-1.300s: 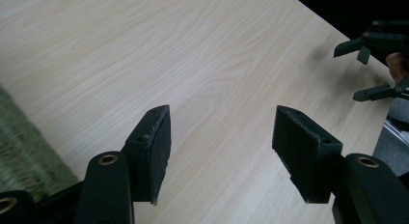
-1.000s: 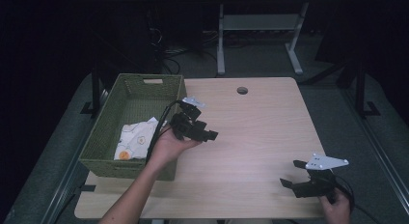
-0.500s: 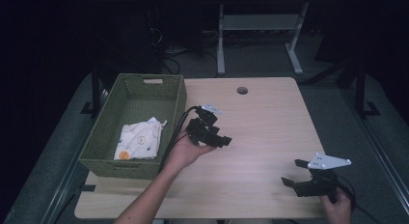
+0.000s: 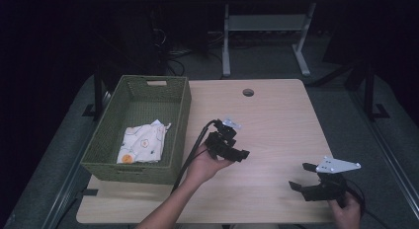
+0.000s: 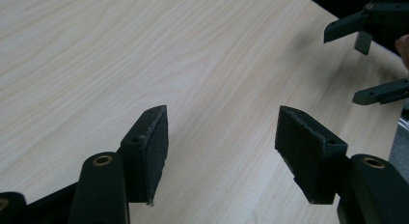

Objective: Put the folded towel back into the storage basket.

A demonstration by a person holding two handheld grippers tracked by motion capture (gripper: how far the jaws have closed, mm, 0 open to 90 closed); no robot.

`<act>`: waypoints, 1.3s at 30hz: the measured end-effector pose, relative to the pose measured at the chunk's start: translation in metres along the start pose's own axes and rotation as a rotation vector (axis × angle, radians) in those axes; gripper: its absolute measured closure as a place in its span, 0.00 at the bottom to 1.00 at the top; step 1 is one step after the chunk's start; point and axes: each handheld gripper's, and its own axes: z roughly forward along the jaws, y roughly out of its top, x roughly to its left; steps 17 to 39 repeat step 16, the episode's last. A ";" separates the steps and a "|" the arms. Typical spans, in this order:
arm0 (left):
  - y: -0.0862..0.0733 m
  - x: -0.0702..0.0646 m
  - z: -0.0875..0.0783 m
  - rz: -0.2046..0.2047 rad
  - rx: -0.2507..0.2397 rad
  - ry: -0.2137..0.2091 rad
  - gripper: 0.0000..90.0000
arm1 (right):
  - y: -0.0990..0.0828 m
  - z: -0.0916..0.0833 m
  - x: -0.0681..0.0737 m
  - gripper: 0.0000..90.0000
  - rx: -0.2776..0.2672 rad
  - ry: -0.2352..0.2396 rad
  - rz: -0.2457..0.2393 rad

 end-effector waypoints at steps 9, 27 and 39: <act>-0.015 -0.015 0.016 -0.001 -0.010 0.001 0.36 | 0.000 0.000 0.002 0.15 0.002 -0.002 -0.002; -0.023 -0.024 0.020 0.019 -0.019 -0.008 0.33 | 0.000 0.001 0.003 0.15 0.012 0.005 -0.012; -0.023 -0.024 0.020 0.019 -0.019 -0.008 0.33 | 0.000 0.001 0.003 0.15 0.012 0.005 -0.012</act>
